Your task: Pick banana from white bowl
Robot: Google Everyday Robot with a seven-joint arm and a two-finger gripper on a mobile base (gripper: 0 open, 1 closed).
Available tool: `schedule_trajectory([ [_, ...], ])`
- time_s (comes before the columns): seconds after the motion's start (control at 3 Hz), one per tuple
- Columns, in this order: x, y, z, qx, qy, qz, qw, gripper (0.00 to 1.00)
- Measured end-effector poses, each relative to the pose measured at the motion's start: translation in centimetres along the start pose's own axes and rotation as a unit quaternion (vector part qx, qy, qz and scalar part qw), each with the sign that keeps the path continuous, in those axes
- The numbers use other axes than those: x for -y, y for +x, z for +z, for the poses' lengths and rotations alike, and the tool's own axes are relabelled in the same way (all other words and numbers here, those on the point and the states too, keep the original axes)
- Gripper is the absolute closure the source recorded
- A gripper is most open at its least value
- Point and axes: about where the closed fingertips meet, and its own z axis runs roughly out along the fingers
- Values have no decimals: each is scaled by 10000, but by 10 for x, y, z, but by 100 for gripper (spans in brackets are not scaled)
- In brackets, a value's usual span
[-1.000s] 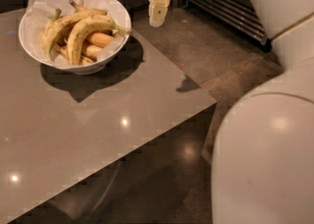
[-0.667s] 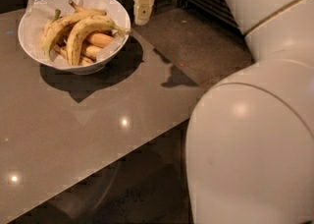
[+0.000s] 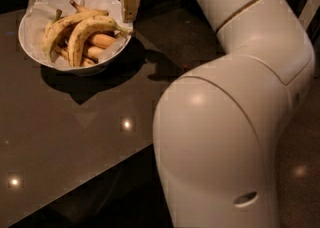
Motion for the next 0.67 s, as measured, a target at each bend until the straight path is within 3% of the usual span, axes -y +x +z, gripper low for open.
schedule_trajectory([
  [0.67, 11, -10, 24, -56, -123, 130, 9998, 40],
])
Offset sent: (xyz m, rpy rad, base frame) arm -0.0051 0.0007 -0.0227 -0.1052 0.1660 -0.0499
